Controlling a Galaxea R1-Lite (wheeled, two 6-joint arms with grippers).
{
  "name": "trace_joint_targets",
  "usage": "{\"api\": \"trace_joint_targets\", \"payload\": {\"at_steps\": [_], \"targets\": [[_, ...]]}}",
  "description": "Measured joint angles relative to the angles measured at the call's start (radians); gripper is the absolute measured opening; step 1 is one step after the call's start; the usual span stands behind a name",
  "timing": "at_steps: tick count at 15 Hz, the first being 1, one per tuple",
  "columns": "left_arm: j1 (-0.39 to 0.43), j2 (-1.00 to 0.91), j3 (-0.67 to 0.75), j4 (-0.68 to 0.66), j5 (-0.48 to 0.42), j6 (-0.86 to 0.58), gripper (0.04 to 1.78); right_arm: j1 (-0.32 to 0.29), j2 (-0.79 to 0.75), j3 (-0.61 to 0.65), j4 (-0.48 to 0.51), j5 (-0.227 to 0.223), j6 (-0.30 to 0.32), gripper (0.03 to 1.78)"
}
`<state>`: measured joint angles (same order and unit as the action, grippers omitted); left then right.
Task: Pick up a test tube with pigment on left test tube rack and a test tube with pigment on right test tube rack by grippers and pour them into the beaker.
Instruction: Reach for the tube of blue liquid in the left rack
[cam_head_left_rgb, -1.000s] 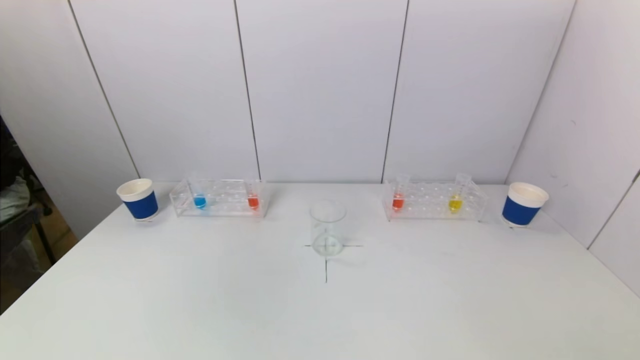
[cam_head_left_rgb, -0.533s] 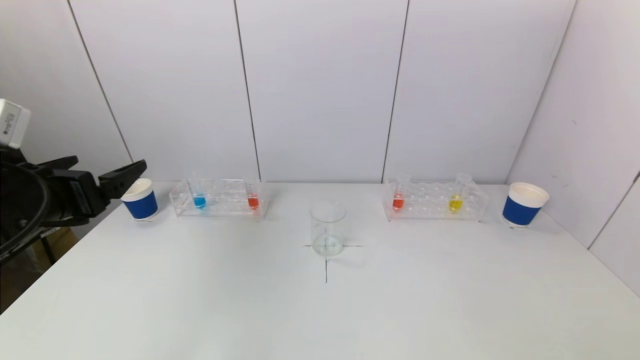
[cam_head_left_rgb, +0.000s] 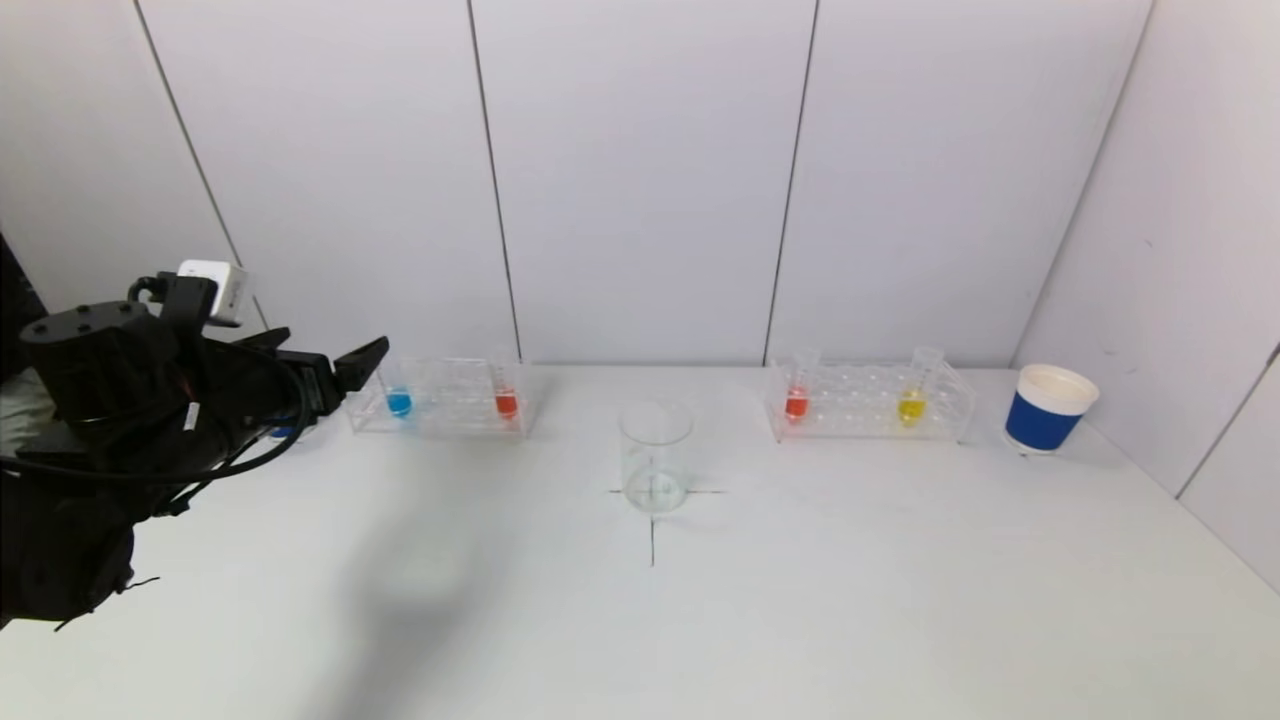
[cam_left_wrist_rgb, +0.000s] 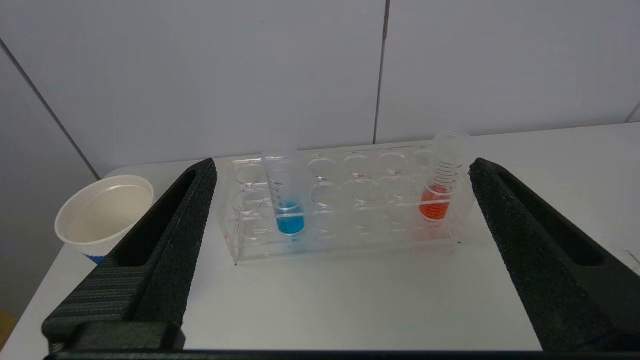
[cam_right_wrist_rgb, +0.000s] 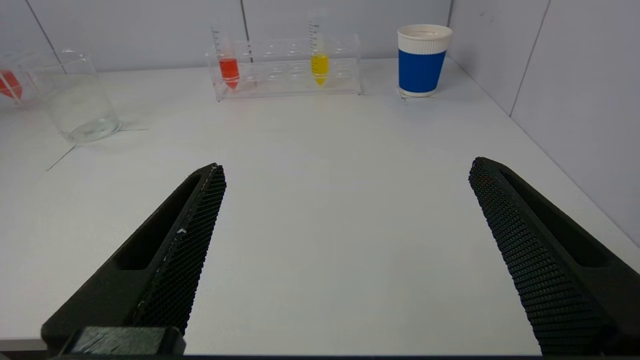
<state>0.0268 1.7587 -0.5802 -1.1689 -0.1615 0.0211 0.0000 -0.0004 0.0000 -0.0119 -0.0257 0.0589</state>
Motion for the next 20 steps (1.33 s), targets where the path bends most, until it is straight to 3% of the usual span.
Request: {"api": "trace_joint_targets", "payload": {"at_steps": [5, 13, 20], "targets": [[0.055, 0.236, -0.102, -0.111, -0.076, -0.003, 1.76, 0.0, 0.0, 0.0, 0.0, 0.0, 0.0, 1.77], [0.069, 0.426, -0.244, -0.133, -0.067, -0.004, 1.76, 0.0, 0.0, 0.0, 0.0, 0.0, 0.0, 1.77], [0.069, 0.507, -0.285, -0.187, -0.066, 0.0, 1.76, 0.0, 0.0, 0.0, 0.0, 0.0, 0.0, 1.77]]}}
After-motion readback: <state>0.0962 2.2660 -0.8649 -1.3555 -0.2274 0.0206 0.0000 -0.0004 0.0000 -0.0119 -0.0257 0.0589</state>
